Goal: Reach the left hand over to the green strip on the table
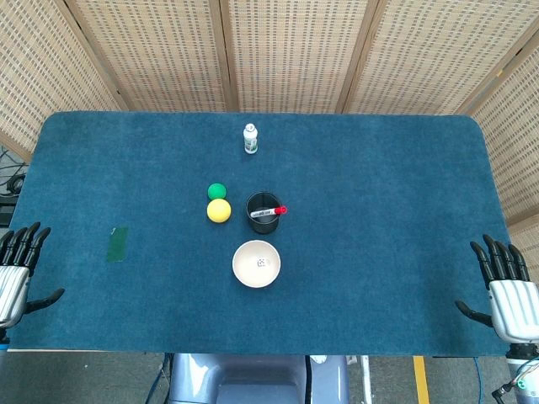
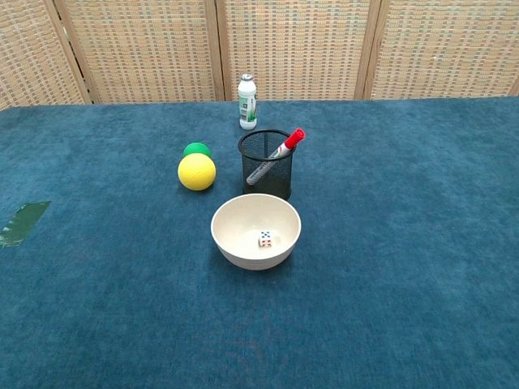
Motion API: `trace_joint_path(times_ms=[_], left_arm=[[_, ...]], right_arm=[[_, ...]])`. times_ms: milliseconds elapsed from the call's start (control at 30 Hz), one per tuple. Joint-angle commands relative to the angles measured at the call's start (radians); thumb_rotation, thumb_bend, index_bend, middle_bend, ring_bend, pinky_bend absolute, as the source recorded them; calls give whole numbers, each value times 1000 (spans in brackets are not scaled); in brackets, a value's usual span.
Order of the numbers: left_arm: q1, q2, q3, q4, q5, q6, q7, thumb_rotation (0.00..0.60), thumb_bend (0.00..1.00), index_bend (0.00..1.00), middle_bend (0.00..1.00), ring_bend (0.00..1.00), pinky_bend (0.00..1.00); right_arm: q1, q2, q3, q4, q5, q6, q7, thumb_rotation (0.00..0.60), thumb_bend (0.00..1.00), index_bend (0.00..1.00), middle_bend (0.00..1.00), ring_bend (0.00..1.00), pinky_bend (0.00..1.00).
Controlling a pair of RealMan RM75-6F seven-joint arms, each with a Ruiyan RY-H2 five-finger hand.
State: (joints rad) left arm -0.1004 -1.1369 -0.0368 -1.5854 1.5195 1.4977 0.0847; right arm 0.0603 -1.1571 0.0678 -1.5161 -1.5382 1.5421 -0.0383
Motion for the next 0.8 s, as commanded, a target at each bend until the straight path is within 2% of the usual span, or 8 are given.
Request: trace_joint_path(times_ms=[33,400,700,800], left_arm=[[0,-1,0,0,-1,-1,1,600,0,0,0,0,0],[-7,-4,-4,1,-16,-19,7,600,0,0,0,0,0],[-41,-16,-12,20,-75,-112,9,600,0,0,0,0,0],[-70,-31,-34,39,-119,-167,-7,600,0,0,0,0,0]], right_arm=[[0,1,1,0,1,0,1,600,0,0,0,0,0],[0,3,2,-4,1,0,2,600,0,0,0,0,0],[5,3,4,3,16,-20,11,600,0,0,0,0,0],[5,5,6,5,19,-19,21,600,0,0,0,0,0]])
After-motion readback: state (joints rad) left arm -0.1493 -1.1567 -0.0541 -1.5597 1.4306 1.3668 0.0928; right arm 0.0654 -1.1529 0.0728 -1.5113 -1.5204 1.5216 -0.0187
